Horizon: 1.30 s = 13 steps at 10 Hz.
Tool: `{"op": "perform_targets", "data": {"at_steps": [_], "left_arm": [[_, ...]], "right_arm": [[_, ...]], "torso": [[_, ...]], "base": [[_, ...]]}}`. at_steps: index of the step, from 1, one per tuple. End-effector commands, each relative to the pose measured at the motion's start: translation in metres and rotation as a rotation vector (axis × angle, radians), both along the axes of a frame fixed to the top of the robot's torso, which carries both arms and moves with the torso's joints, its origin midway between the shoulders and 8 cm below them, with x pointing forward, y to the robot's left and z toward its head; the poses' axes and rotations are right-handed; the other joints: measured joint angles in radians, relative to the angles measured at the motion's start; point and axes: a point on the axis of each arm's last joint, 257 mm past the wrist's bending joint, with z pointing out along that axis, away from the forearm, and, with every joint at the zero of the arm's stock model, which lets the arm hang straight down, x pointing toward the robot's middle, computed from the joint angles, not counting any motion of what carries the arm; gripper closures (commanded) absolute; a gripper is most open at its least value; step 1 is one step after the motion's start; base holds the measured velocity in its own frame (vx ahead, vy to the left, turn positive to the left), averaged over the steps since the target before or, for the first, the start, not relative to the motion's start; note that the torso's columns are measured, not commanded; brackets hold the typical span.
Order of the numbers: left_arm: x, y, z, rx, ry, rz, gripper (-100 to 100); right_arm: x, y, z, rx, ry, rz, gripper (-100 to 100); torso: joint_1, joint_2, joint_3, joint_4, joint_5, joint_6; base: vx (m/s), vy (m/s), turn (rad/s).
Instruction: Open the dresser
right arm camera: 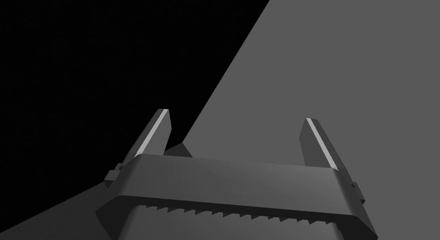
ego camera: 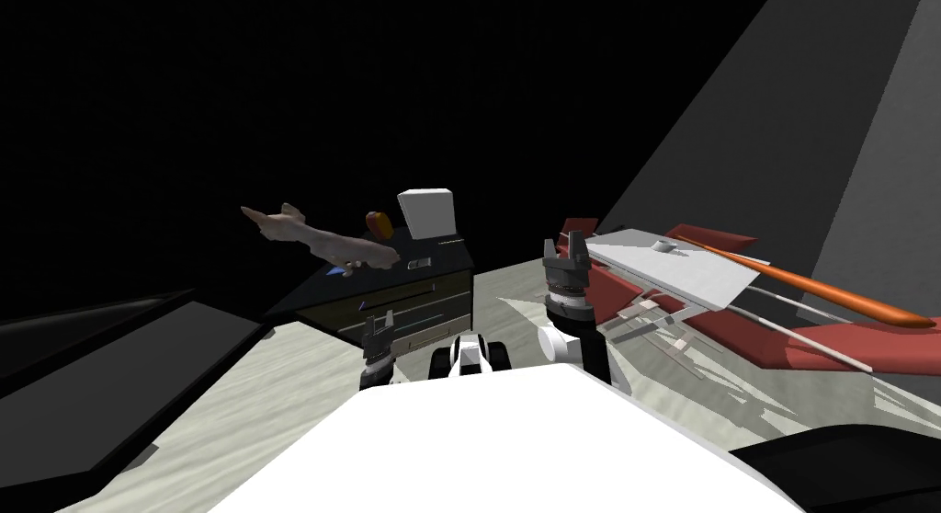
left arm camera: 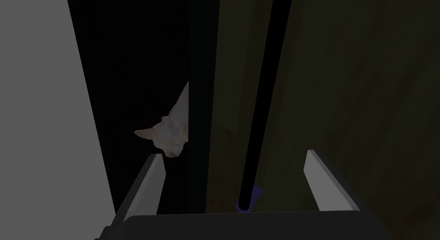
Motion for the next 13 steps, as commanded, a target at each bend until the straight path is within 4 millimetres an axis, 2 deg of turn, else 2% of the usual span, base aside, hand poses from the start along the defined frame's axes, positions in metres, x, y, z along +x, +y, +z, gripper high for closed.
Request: {"op": "perform_targets", "data": {"at_steps": [1, 5, 8, 9, 13], "left_arm": [[-0.005, 0.005, -0.009, -0.006, 0.009, 0.007, -100], [-0.016, 0.014, -0.022, -0.006, 0.033, 0.019, -100], [-0.021, 0.02, -0.025, 0.003, 0.036, 0.023, -100], [-0.02, 0.017, -0.025, 0.0, 0.037, 0.022, -100], [0.005, 0.032, -0.015, 0.002, 0.036, 0.017, -100]], "right_arm": [[0.0, 0.0, 0.0, 0.0, 0.0, 0.0, 0], [0.0, 0.0, 0.0, 0.0, 0.0, 0.0, 0], [0.0, 0.0, 0.0, 0.0, 0.0, 0.0, 0], [0.0, 0.0, 0.0, 0.0, 0.0, 0.0, 0], [0.0, 0.0, 0.0, 0.0, 0.0, 0.0, 0]], "torso": [[0.002, 0.0, 0.0, 0.0, 0.001, 0.0], [0.0, 0.0, 0.0, 0.0, 0.0, 0.0], [0.004, 0.002, 0.001, 0.001, 0.001, 0.0], [0.003, 0.001, 0.001, 0.0, 0.001, 0.0], [0.001, 0.002, 0.001, 0.001, 0.0, 0.0]], "base": [[0.075, -0.058, 0.033], [0.071, -0.07, 0.038], [0.05, -0.051, 0.021], [0.026, -0.026, 0.011], [-0.023, -0.028, 0.01]]}}
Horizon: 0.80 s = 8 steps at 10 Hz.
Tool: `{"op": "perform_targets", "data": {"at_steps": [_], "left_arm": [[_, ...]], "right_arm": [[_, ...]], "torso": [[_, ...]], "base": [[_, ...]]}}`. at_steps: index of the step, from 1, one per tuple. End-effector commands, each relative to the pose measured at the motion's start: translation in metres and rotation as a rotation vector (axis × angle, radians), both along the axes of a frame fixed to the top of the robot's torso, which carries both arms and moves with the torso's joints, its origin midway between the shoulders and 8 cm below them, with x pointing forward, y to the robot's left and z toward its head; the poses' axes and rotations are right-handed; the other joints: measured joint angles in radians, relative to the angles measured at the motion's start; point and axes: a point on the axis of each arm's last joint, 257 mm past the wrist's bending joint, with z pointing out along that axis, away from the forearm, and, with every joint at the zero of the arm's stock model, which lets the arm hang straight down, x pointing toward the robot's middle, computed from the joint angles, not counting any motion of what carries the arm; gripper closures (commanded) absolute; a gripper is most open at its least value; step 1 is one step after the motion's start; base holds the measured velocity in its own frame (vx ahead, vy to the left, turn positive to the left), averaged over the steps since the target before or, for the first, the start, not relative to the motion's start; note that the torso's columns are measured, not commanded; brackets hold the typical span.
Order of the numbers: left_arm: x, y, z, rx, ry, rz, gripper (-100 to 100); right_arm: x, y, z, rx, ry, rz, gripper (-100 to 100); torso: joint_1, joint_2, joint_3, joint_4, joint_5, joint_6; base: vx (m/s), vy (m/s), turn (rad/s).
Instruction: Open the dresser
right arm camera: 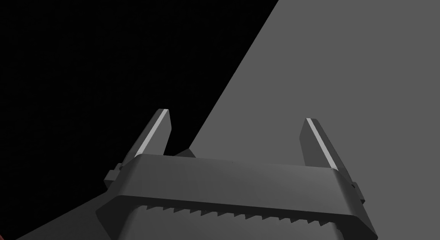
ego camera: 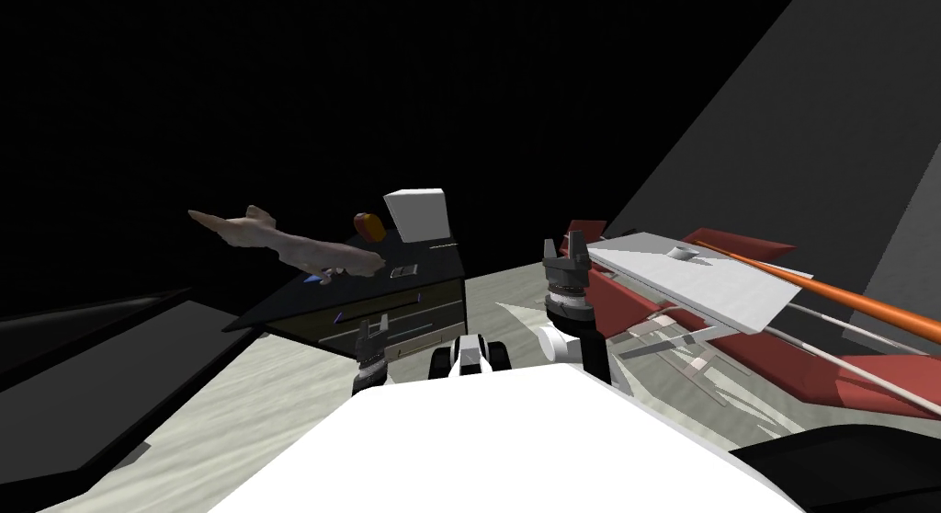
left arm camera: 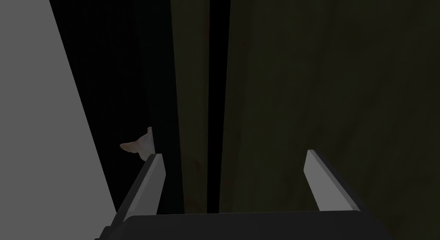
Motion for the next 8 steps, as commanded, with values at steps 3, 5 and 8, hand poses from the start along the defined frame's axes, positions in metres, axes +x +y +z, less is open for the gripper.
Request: {"op": "perform_targets", "data": {"at_steps": [3, 5, 8], "left_arm": [[0.028, 0.015, 0.013, 0.0, 0.001, -0.005, -100], [0.014, 0.007, 0.006, -0.001, 0.002, -0.002, 100], [-0.006, -0.005, -0.002, -0.001, 0.001, 0.001, 100]], "right_arm": [[0.0, 0.0, 0.0, 0.0, 0.0, 0.0, 0], [0.0, 0.0, 0.0, 0.0, 0.0, 0.0, 0], [0.0, 0.0, 0.0, 0.0, 0.0, 0.0, 0]], "torso": [[0.0, -0.002, -0.001, 0.0, 0.0, 0.0], [0.001, -0.002, -0.001, -0.001, 0.0, 0.0], [0.002, -0.002, -0.002, -0.001, 0.001, 0.0]], "base": [[-0.03, -0.033, 0.012], [0.003, 0.001, -0.009], [0.035, 0.042, -0.013]]}}
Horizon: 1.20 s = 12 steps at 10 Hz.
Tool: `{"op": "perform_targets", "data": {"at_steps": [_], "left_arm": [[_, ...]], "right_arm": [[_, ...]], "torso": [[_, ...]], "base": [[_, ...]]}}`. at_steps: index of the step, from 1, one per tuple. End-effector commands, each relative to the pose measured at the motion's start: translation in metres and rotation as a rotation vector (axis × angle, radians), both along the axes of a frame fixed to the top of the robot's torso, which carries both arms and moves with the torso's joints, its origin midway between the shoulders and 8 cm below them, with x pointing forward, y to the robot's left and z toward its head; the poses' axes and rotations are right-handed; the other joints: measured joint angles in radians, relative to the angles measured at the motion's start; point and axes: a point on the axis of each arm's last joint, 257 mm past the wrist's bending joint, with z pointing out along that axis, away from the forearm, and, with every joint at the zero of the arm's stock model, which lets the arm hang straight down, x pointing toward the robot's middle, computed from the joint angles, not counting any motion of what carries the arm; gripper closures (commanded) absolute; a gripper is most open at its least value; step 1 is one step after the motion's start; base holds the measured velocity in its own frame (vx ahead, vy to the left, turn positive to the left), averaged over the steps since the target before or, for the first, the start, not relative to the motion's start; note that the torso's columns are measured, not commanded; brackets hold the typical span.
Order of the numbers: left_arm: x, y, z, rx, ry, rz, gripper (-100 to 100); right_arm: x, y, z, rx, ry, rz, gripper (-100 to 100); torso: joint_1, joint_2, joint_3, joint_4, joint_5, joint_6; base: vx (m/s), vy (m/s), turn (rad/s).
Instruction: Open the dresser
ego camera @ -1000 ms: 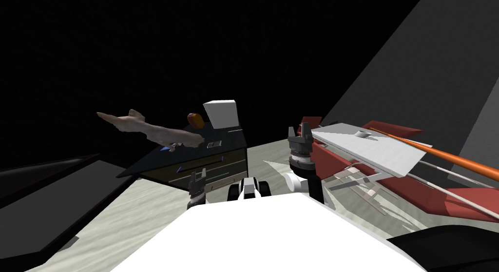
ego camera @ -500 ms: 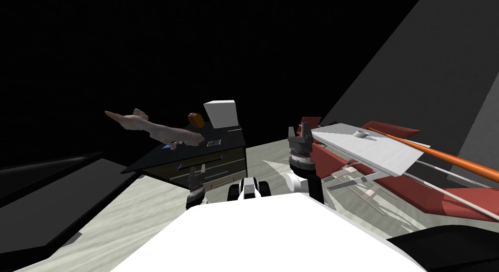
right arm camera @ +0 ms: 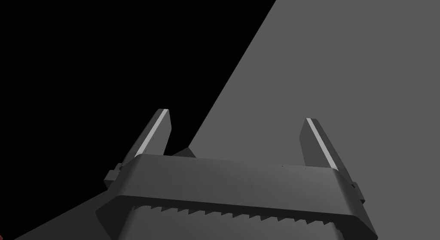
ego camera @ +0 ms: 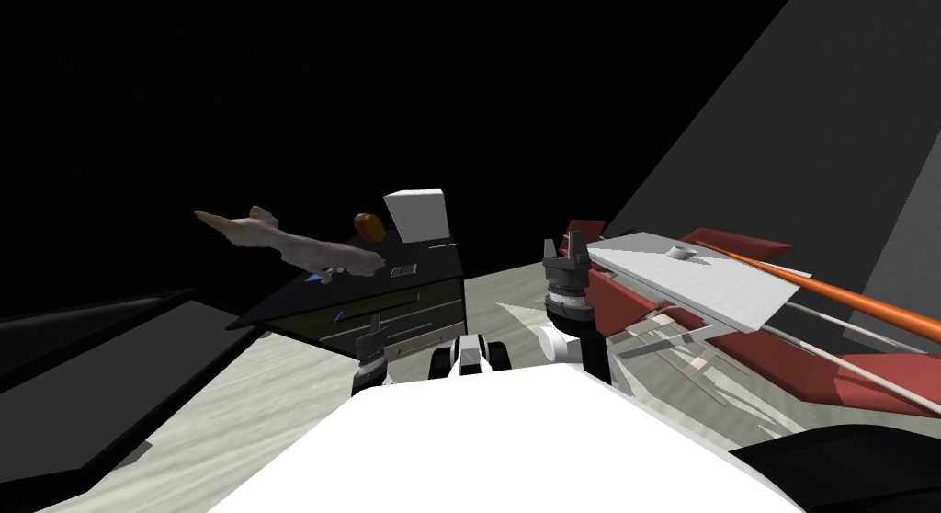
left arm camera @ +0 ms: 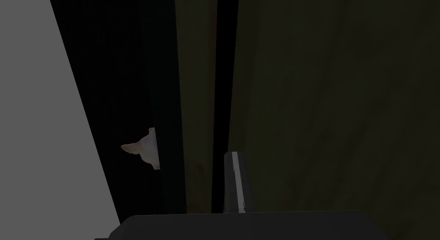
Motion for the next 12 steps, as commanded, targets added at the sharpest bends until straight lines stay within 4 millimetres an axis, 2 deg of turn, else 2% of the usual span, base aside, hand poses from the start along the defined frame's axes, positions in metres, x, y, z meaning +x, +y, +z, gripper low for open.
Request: {"op": "perform_targets", "data": {"at_steps": [1, 2, 3, 4, 6, 7, 9, 12], "left_arm": [[-0.018, -0.01, -0.007, 0.0, -0.002, 0.003, 100], [-0.023, -0.013, -0.009, 0.0, -0.002, 0.004, 100], [-0.018, -0.011, -0.008, -0.001, 0.0, 0.003, 100], [-0.008, -0.006, -0.002, 0.001, -0.008, 0.004, -100], [0.004, -0.001, 0.005, 0.001, -0.016, 0.004, -100], [0.0, -0.003, 0.003, 0.002, -0.013, 0.004, -100], [0.022, -0.003, 0.006, 0.005, -0.016, 0.037, -100], [0.044, -0.004, 0.01, 0.008, -0.017, 0.069, -100]], "right_arm": [[0.0, 0.0, 0.0, 0.0, 0.0, 0.0, 0], [0.0, 0.0, 0.0, 0.0, 0.0, 0.0, 0], [0.0, 0.0, 0.0, 0.0, 0.0, 0.0, 0], [0.0, 0.0, 0.0, 0.0, 0.0, 0.0, 0], [0.0, 0.0, 0.0, 0.0, 0.0, 0.0, 0], [0.0, 0.0, 0.0, 0.0, 0.0, 0.0, 0], [0.0, 0.0, 0.0, 0.0, 0.0, 0.0, 0], [0.0, 0.0, 0.0, 0.0, 0.0, 0.0, 0]], "torso": [[-0.001, 0.001, 0.001, 0.0, 0.0, 0.0], [-0.002, 0.002, 0.001, 0.001, -0.001, 0.0], [-0.002, 0.002, 0.001, 0.001, -0.001, 0.0], [-0.003, 0.002, 0.001, 0.001, -0.001, 0.0], [-0.008, 0.004, 0.003, 0.001, -0.002, 0.0], [-0.005, 0.003, 0.002, 0.001, -0.002, 0.0], [0.006, 0.001, 0.0, 0.0, 0.002, 0.0], [-0.002, 0.002, 0.001, 0.001, 0.0, 0.0]], "base": [[0.03, 0.041, -0.009], [0.028, 0.031, -0.01], [0.012, 0.012, -0.002], [-0.019, -0.061, 0.025], [-0.056, -0.141, 0.024], [-0.024, -0.071, 0.005], [-0.075, 0.038, -0.129], [-0.113, 0.062, -0.092]]}}
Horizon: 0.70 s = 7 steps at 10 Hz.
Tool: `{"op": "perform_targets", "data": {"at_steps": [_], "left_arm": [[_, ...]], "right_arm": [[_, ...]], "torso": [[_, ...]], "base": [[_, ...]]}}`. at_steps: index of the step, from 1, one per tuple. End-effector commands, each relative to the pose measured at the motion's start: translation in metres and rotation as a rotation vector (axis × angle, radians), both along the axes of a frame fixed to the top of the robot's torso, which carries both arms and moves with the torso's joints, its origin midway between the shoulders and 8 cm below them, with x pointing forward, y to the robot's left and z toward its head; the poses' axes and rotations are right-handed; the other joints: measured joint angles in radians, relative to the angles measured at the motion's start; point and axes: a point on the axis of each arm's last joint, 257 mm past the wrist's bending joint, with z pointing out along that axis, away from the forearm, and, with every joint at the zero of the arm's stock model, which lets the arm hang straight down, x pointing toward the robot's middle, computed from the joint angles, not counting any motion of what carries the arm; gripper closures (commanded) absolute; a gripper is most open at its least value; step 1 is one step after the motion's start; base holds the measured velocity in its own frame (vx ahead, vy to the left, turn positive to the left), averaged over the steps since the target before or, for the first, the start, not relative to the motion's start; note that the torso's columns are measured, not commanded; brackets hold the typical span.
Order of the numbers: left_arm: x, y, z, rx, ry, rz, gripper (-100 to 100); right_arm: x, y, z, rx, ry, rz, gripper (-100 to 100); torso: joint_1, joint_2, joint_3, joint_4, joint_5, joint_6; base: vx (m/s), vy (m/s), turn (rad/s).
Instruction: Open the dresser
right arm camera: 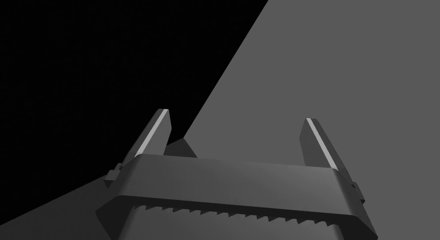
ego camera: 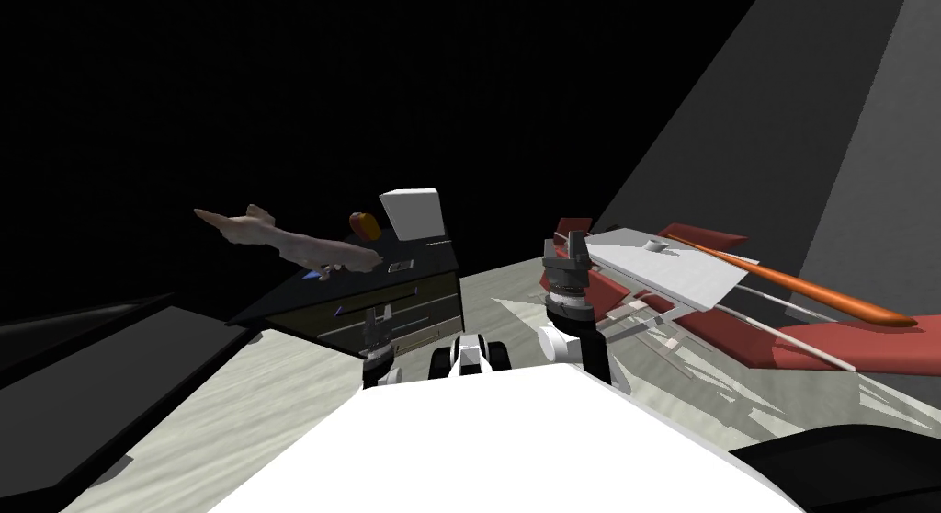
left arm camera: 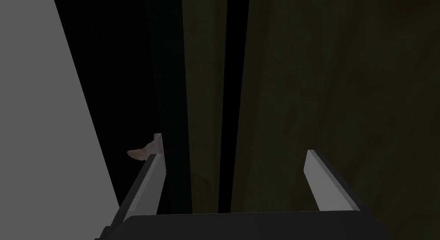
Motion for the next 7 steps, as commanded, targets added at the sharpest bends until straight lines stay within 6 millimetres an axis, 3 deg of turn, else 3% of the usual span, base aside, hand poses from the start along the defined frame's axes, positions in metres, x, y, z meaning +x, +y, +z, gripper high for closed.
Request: {"op": "perform_targets", "data": {"at_steps": [1, 3, 5, 6, 7], "left_arm": [[0.023, -0.001, 0.004, 0.002, -0.002, 0.033, -100], [0.045, -0.004, 0.009, 0.001, -0.003, 0.061, -100], [0.045, -0.004, 0.009, 0.001, -0.003, 0.061, -100], [0.065, -0.007, 0.014, 0.0, 0.001, 0.087, -100], [0.065, -0.007, 0.015, -0.001, -0.001, 0.086, -100]], "right_arm": [[0.0, 0.0, 0.0, 0.0, 0.0, 0.0, 0], [0.0, 0.0, 0.0, 0.0, 0.0, 0.0, 0], [0.0, 0.0, 0.0, 0.0, 0.0, 0.0, 0], [0.0, 0.0, 0.0, 0.0, 0.0, 0.0, 0], [0.0, 0.0, 0.0, 0.0, 0.0, 0.0, 0]], "torso": [[-0.002, -0.002, -0.002, -0.001, -0.001, 0.0], [0.001, 0.0, 0.0, 0.0, 0.0, 0.0], [0.0, -0.002, -0.001, -0.001, 0.0, 0.0], [-0.001, -0.004, -0.003, -0.001, 0.0, 0.0], [0.0, 0.0, 0.0, 0.0, 0.0, 0.001]], "base": [[-0.104, 0.058, -0.16], [-0.127, 0.06, -0.155], [-0.058, 0.035, -0.01], [-0.104, 0.047, -0.177], [-0.123, 0.052, -0.121]]}}
